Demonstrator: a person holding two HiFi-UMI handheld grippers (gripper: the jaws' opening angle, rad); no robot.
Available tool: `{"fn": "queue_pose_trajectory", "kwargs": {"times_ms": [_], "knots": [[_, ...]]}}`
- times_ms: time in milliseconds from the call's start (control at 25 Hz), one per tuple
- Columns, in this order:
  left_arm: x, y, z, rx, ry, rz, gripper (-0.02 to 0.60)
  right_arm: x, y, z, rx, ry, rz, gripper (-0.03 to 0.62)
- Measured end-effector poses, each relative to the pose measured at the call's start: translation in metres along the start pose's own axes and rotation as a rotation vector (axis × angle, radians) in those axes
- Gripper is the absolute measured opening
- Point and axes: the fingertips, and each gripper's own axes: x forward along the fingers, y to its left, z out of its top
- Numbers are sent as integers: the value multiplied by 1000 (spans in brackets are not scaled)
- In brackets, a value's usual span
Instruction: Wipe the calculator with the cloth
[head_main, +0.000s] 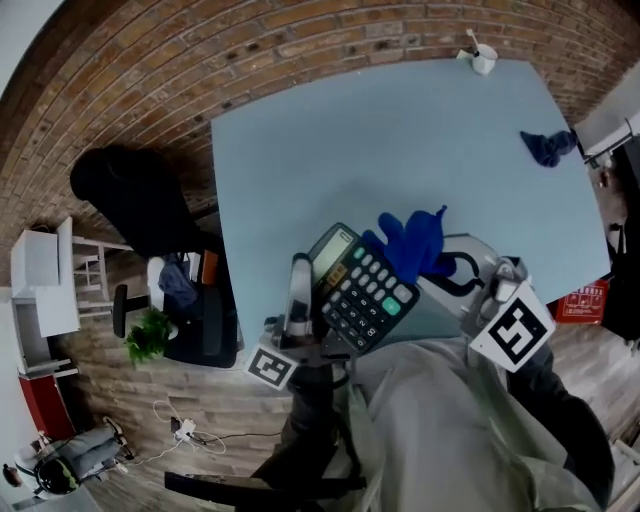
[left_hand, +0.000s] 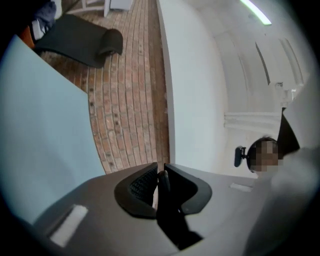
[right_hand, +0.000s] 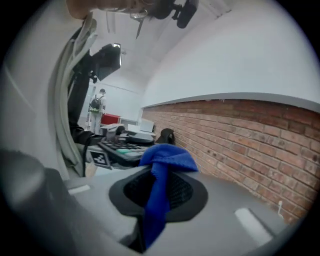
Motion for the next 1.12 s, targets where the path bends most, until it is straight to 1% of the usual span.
{"fn": "queue_pose_trajectory", "kwargs": {"times_ms": [120, 160, 240, 320, 360, 400, 480, 520, 680, 720, 760, 840, 880, 920, 960, 1040, 1120], "knots": [[-11, 16, 26, 30, -110, 89, 48, -19, 23, 5, 11, 5, 21, 52], [-12, 18, 31, 48, -132, 110, 48, -22, 34, 10, -4, -3, 53, 52], [-11, 21, 34, 93, -145, 149, 49, -20, 62, 25, -50, -15, 153, 52], [-5, 21, 30, 103, -136, 153, 49, -7, 89, 33, -85, 1, 241, 52], [-1, 19, 26, 97, -134, 146, 49, 2, 101, 33, -102, 20, 271, 52], [1, 16, 22, 98, -134, 140, 49, 11, 108, 30, -127, 46, 282, 52], [3, 12, 16, 125, -127, 137, 49, 22, 107, 21, -179, 86, 243, 51], [3, 11, 16, 138, -126, 140, 52, 23, 101, 18, -184, 93, 211, 51], [-1, 9, 18, 141, -130, 144, 55, 14, 66, 15, -143, 114, 105, 52], [1, 10, 17, 141, -125, 139, 55, 14, 62, 17, -140, 114, 101, 51], [3, 12, 16, 140, -118, 132, 52, 17, 63, 19, -133, 103, 119, 51], [5, 20, 13, 138, -103, 122, 46, 26, 75, 22, -110, 71, 184, 51], [5, 25, 11, 136, -95, 121, 46, 28, 80, 22, -102, 63, 202, 52], [3, 28, 9, 137, -84, 122, 46, 26, 81, 21, -96, 67, 201, 52], [1, 28, 7, 146, -73, 123, 46, 23, 78, 18, -89, 79, 181, 51], [-2, 24, 4, 182, -51, 116, 46, 13, 59, 9, -59, 119, 105, 51], [0, 18, 1, 249, -22, 115, 46, 10, 36, -1, -48, 176, 30, 52]]}}
